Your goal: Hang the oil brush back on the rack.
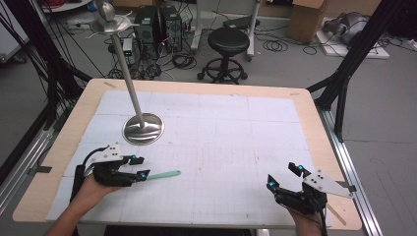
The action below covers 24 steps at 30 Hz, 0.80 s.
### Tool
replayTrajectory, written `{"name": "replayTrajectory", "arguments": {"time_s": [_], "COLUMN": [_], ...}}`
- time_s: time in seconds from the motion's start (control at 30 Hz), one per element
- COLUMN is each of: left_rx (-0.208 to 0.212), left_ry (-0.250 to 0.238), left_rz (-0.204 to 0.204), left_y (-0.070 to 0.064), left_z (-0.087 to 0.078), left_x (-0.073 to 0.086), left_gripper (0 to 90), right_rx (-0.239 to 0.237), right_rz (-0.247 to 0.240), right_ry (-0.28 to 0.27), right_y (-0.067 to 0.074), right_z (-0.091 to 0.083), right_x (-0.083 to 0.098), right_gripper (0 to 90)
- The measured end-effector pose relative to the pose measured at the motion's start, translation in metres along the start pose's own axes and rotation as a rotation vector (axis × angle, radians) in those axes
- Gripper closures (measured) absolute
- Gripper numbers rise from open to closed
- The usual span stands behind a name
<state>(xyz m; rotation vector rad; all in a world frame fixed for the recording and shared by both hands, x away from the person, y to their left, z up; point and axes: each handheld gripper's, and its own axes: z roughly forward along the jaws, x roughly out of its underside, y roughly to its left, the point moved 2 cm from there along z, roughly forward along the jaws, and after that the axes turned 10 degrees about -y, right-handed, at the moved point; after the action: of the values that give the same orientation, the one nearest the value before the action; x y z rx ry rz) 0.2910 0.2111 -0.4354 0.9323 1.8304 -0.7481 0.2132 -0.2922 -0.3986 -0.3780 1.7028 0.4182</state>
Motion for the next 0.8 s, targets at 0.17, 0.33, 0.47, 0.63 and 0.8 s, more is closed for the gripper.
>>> {"name": "replayTrajectory", "arguments": {"time_s": [0.17, 0.33, 0.47, 0.63, 0.8], "left_rx": [0.013, 0.012, 0.006, 0.008, 0.047], "left_ry": [0.061, 0.118, 0.176, 0.198, 0.25], "left_rz": [0.02, 0.05, 0.081, 0.116, 0.187], "left_y": [-0.001, -0.002, -0.005, -0.009, -0.015], "left_z": [0.003, 0.009, 0.014, 0.017, 0.018], "left_x": [0.004, 0.008, 0.012, 0.013, 0.008], "left_gripper": [47.5, 47.5, 50.2, 54.9, 69.0], "right_rx": [-0.002, -0.002, -0.003, -0.007, -0.005], "right_rz": [0.001, 0.005, 0.01, 0.004, 0.009], "right_ry": [0.001, -0.003, -0.001, 0.002, 0.004], "right_y": [-0.001, 0.0, 0.0, 0.001, 0.0], "right_z": [0.0, -0.001, -0.001, 0.0, 0.001], "right_x": [0.0, 0.0, 0.0, 0.0, 0.0], "right_gripper": [16.1, 16.2, 16.1, 16.1, 16.2]}}
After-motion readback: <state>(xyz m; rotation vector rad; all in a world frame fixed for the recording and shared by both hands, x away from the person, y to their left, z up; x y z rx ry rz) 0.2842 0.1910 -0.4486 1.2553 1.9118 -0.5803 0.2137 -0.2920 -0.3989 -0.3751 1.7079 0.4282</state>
